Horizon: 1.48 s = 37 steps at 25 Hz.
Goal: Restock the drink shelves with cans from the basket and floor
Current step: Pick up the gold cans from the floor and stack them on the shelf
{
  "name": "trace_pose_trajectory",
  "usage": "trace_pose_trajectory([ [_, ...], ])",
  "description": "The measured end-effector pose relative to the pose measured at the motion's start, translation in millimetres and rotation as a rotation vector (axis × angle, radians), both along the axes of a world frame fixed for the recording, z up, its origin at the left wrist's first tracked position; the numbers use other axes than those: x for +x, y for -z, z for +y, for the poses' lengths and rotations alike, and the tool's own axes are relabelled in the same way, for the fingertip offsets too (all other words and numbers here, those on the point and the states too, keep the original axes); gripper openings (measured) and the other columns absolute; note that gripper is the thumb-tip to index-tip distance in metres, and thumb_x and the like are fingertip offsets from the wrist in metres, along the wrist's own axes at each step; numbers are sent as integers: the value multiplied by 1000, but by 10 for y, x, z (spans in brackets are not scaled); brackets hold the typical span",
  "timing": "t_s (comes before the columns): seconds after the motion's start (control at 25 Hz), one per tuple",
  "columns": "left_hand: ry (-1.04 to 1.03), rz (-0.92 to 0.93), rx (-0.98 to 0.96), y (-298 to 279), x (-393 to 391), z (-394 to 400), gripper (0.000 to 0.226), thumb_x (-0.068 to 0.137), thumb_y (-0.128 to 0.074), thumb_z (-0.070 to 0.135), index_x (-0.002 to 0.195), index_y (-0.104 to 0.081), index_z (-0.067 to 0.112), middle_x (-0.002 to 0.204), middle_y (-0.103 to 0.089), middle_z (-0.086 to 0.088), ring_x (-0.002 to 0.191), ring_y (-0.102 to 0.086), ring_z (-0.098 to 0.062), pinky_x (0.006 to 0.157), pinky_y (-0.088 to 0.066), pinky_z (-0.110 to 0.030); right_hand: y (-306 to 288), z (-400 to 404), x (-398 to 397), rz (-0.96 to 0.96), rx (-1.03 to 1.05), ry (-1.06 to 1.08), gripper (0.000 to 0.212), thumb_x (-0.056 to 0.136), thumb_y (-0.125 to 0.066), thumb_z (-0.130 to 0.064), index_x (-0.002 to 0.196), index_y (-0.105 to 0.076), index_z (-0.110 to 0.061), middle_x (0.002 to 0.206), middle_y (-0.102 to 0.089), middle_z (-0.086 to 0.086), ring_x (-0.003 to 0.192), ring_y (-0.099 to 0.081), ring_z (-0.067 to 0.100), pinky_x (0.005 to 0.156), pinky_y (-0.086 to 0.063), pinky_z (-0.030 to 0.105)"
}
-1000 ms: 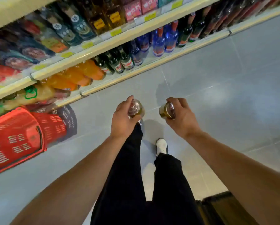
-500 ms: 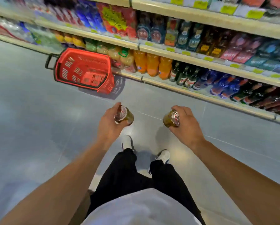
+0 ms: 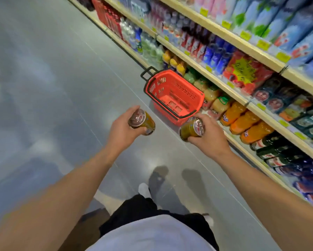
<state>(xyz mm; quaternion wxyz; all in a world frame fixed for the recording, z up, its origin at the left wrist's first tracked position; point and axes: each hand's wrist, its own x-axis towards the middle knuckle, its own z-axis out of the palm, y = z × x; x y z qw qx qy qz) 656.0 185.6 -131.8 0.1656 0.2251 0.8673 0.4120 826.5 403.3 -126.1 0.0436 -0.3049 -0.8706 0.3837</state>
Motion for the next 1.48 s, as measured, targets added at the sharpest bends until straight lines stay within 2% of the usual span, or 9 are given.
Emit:
trace_pose_trajectory([
  [0.12,-30,10,31,-220,-650,-285,78,66,-86,29,136,-51,31,122,-54,14,112,-56,-13,101,-48,-37,-287,-111,-793,39,15,-57,78,63,-84,-23,132,-48,-29,122,-51,0,109,-50,17,86,-36,25],
  [0.28,-134,27,142,-490,-1349,-376,83,55,-76,52,133,-53,36,120,-56,15,114,-58,-15,100,-49,-42,-578,-45,-1653,83,-26,-47,75,64,-85,-29,131,-49,-29,123,-56,-6,108,-53,12,86,-42,27],
  [0.48,-178,48,231,-694,-2344,-120,66,73,-82,22,133,-55,29,122,-56,11,114,-55,-14,101,-47,-39,-770,331,-2756,129,-78,-40,73,64,-83,-44,128,-50,-33,120,-53,-13,108,-54,13,97,-47,40],
  [0.72,-181,1,365,-979,-3681,563,58,75,-81,14,124,-57,32,116,-59,12,104,-58,-8,94,-54,-40,-987,951,-4152,226,-104,-13,59,66,-81,-50,117,-53,-37,113,-50,-20,111,-52,11,95,-49,43],
  [0.92,-147,-38,465,-1196,-4600,1099,54,74,-81,17,120,-58,35,111,-61,20,106,-62,-10,93,-55,-45,-1244,1339,-5127,250,-98,-5,61,75,-79,-47,127,-52,-31,128,-54,-9,114,-52,12,92,-45,35],
  [1.04,-132,-104,536,-1256,-5208,1381,51,78,-79,13,121,-59,33,115,-63,13,108,-63,-13,92,-55,-47,-1388,1505,-5674,262,-71,-19,60,79,-77,-42,131,-51,-27,123,-53,-11,104,-51,8,76,-39,12],
  [1.12,-107,-139,568,-1295,-5639,1525,49,81,-76,11,120,-58,34,114,-62,14,107,-62,-10,93,-55,-46,-1460,1609,-6054,285,-37,-2,58,79,-78,-38,129,-52,-24,118,-54,-12,98,-53,5,66,-35,6],
  [1.24,-60,-164,586,-1310,-6302,1684,47,83,-74,12,123,-59,29,112,-61,17,104,-62,-5,93,-55,-45,-1553,1690,-6582,322,41,61,52,78,-79,-36,122,-54,-28,108,-54,-14,90,-55,2,66,-37,8],
  [1.48,151,-181,540,-1481,-7782,2117,52,84,-75,21,132,-55,26,121,-60,7,107,-61,-13,91,-54,-42,-1773,1773,-7709,330,94,205,65,75,-81,-38,131,-52,-24,119,-58,-7,102,-58,11,76,-43,18],
])
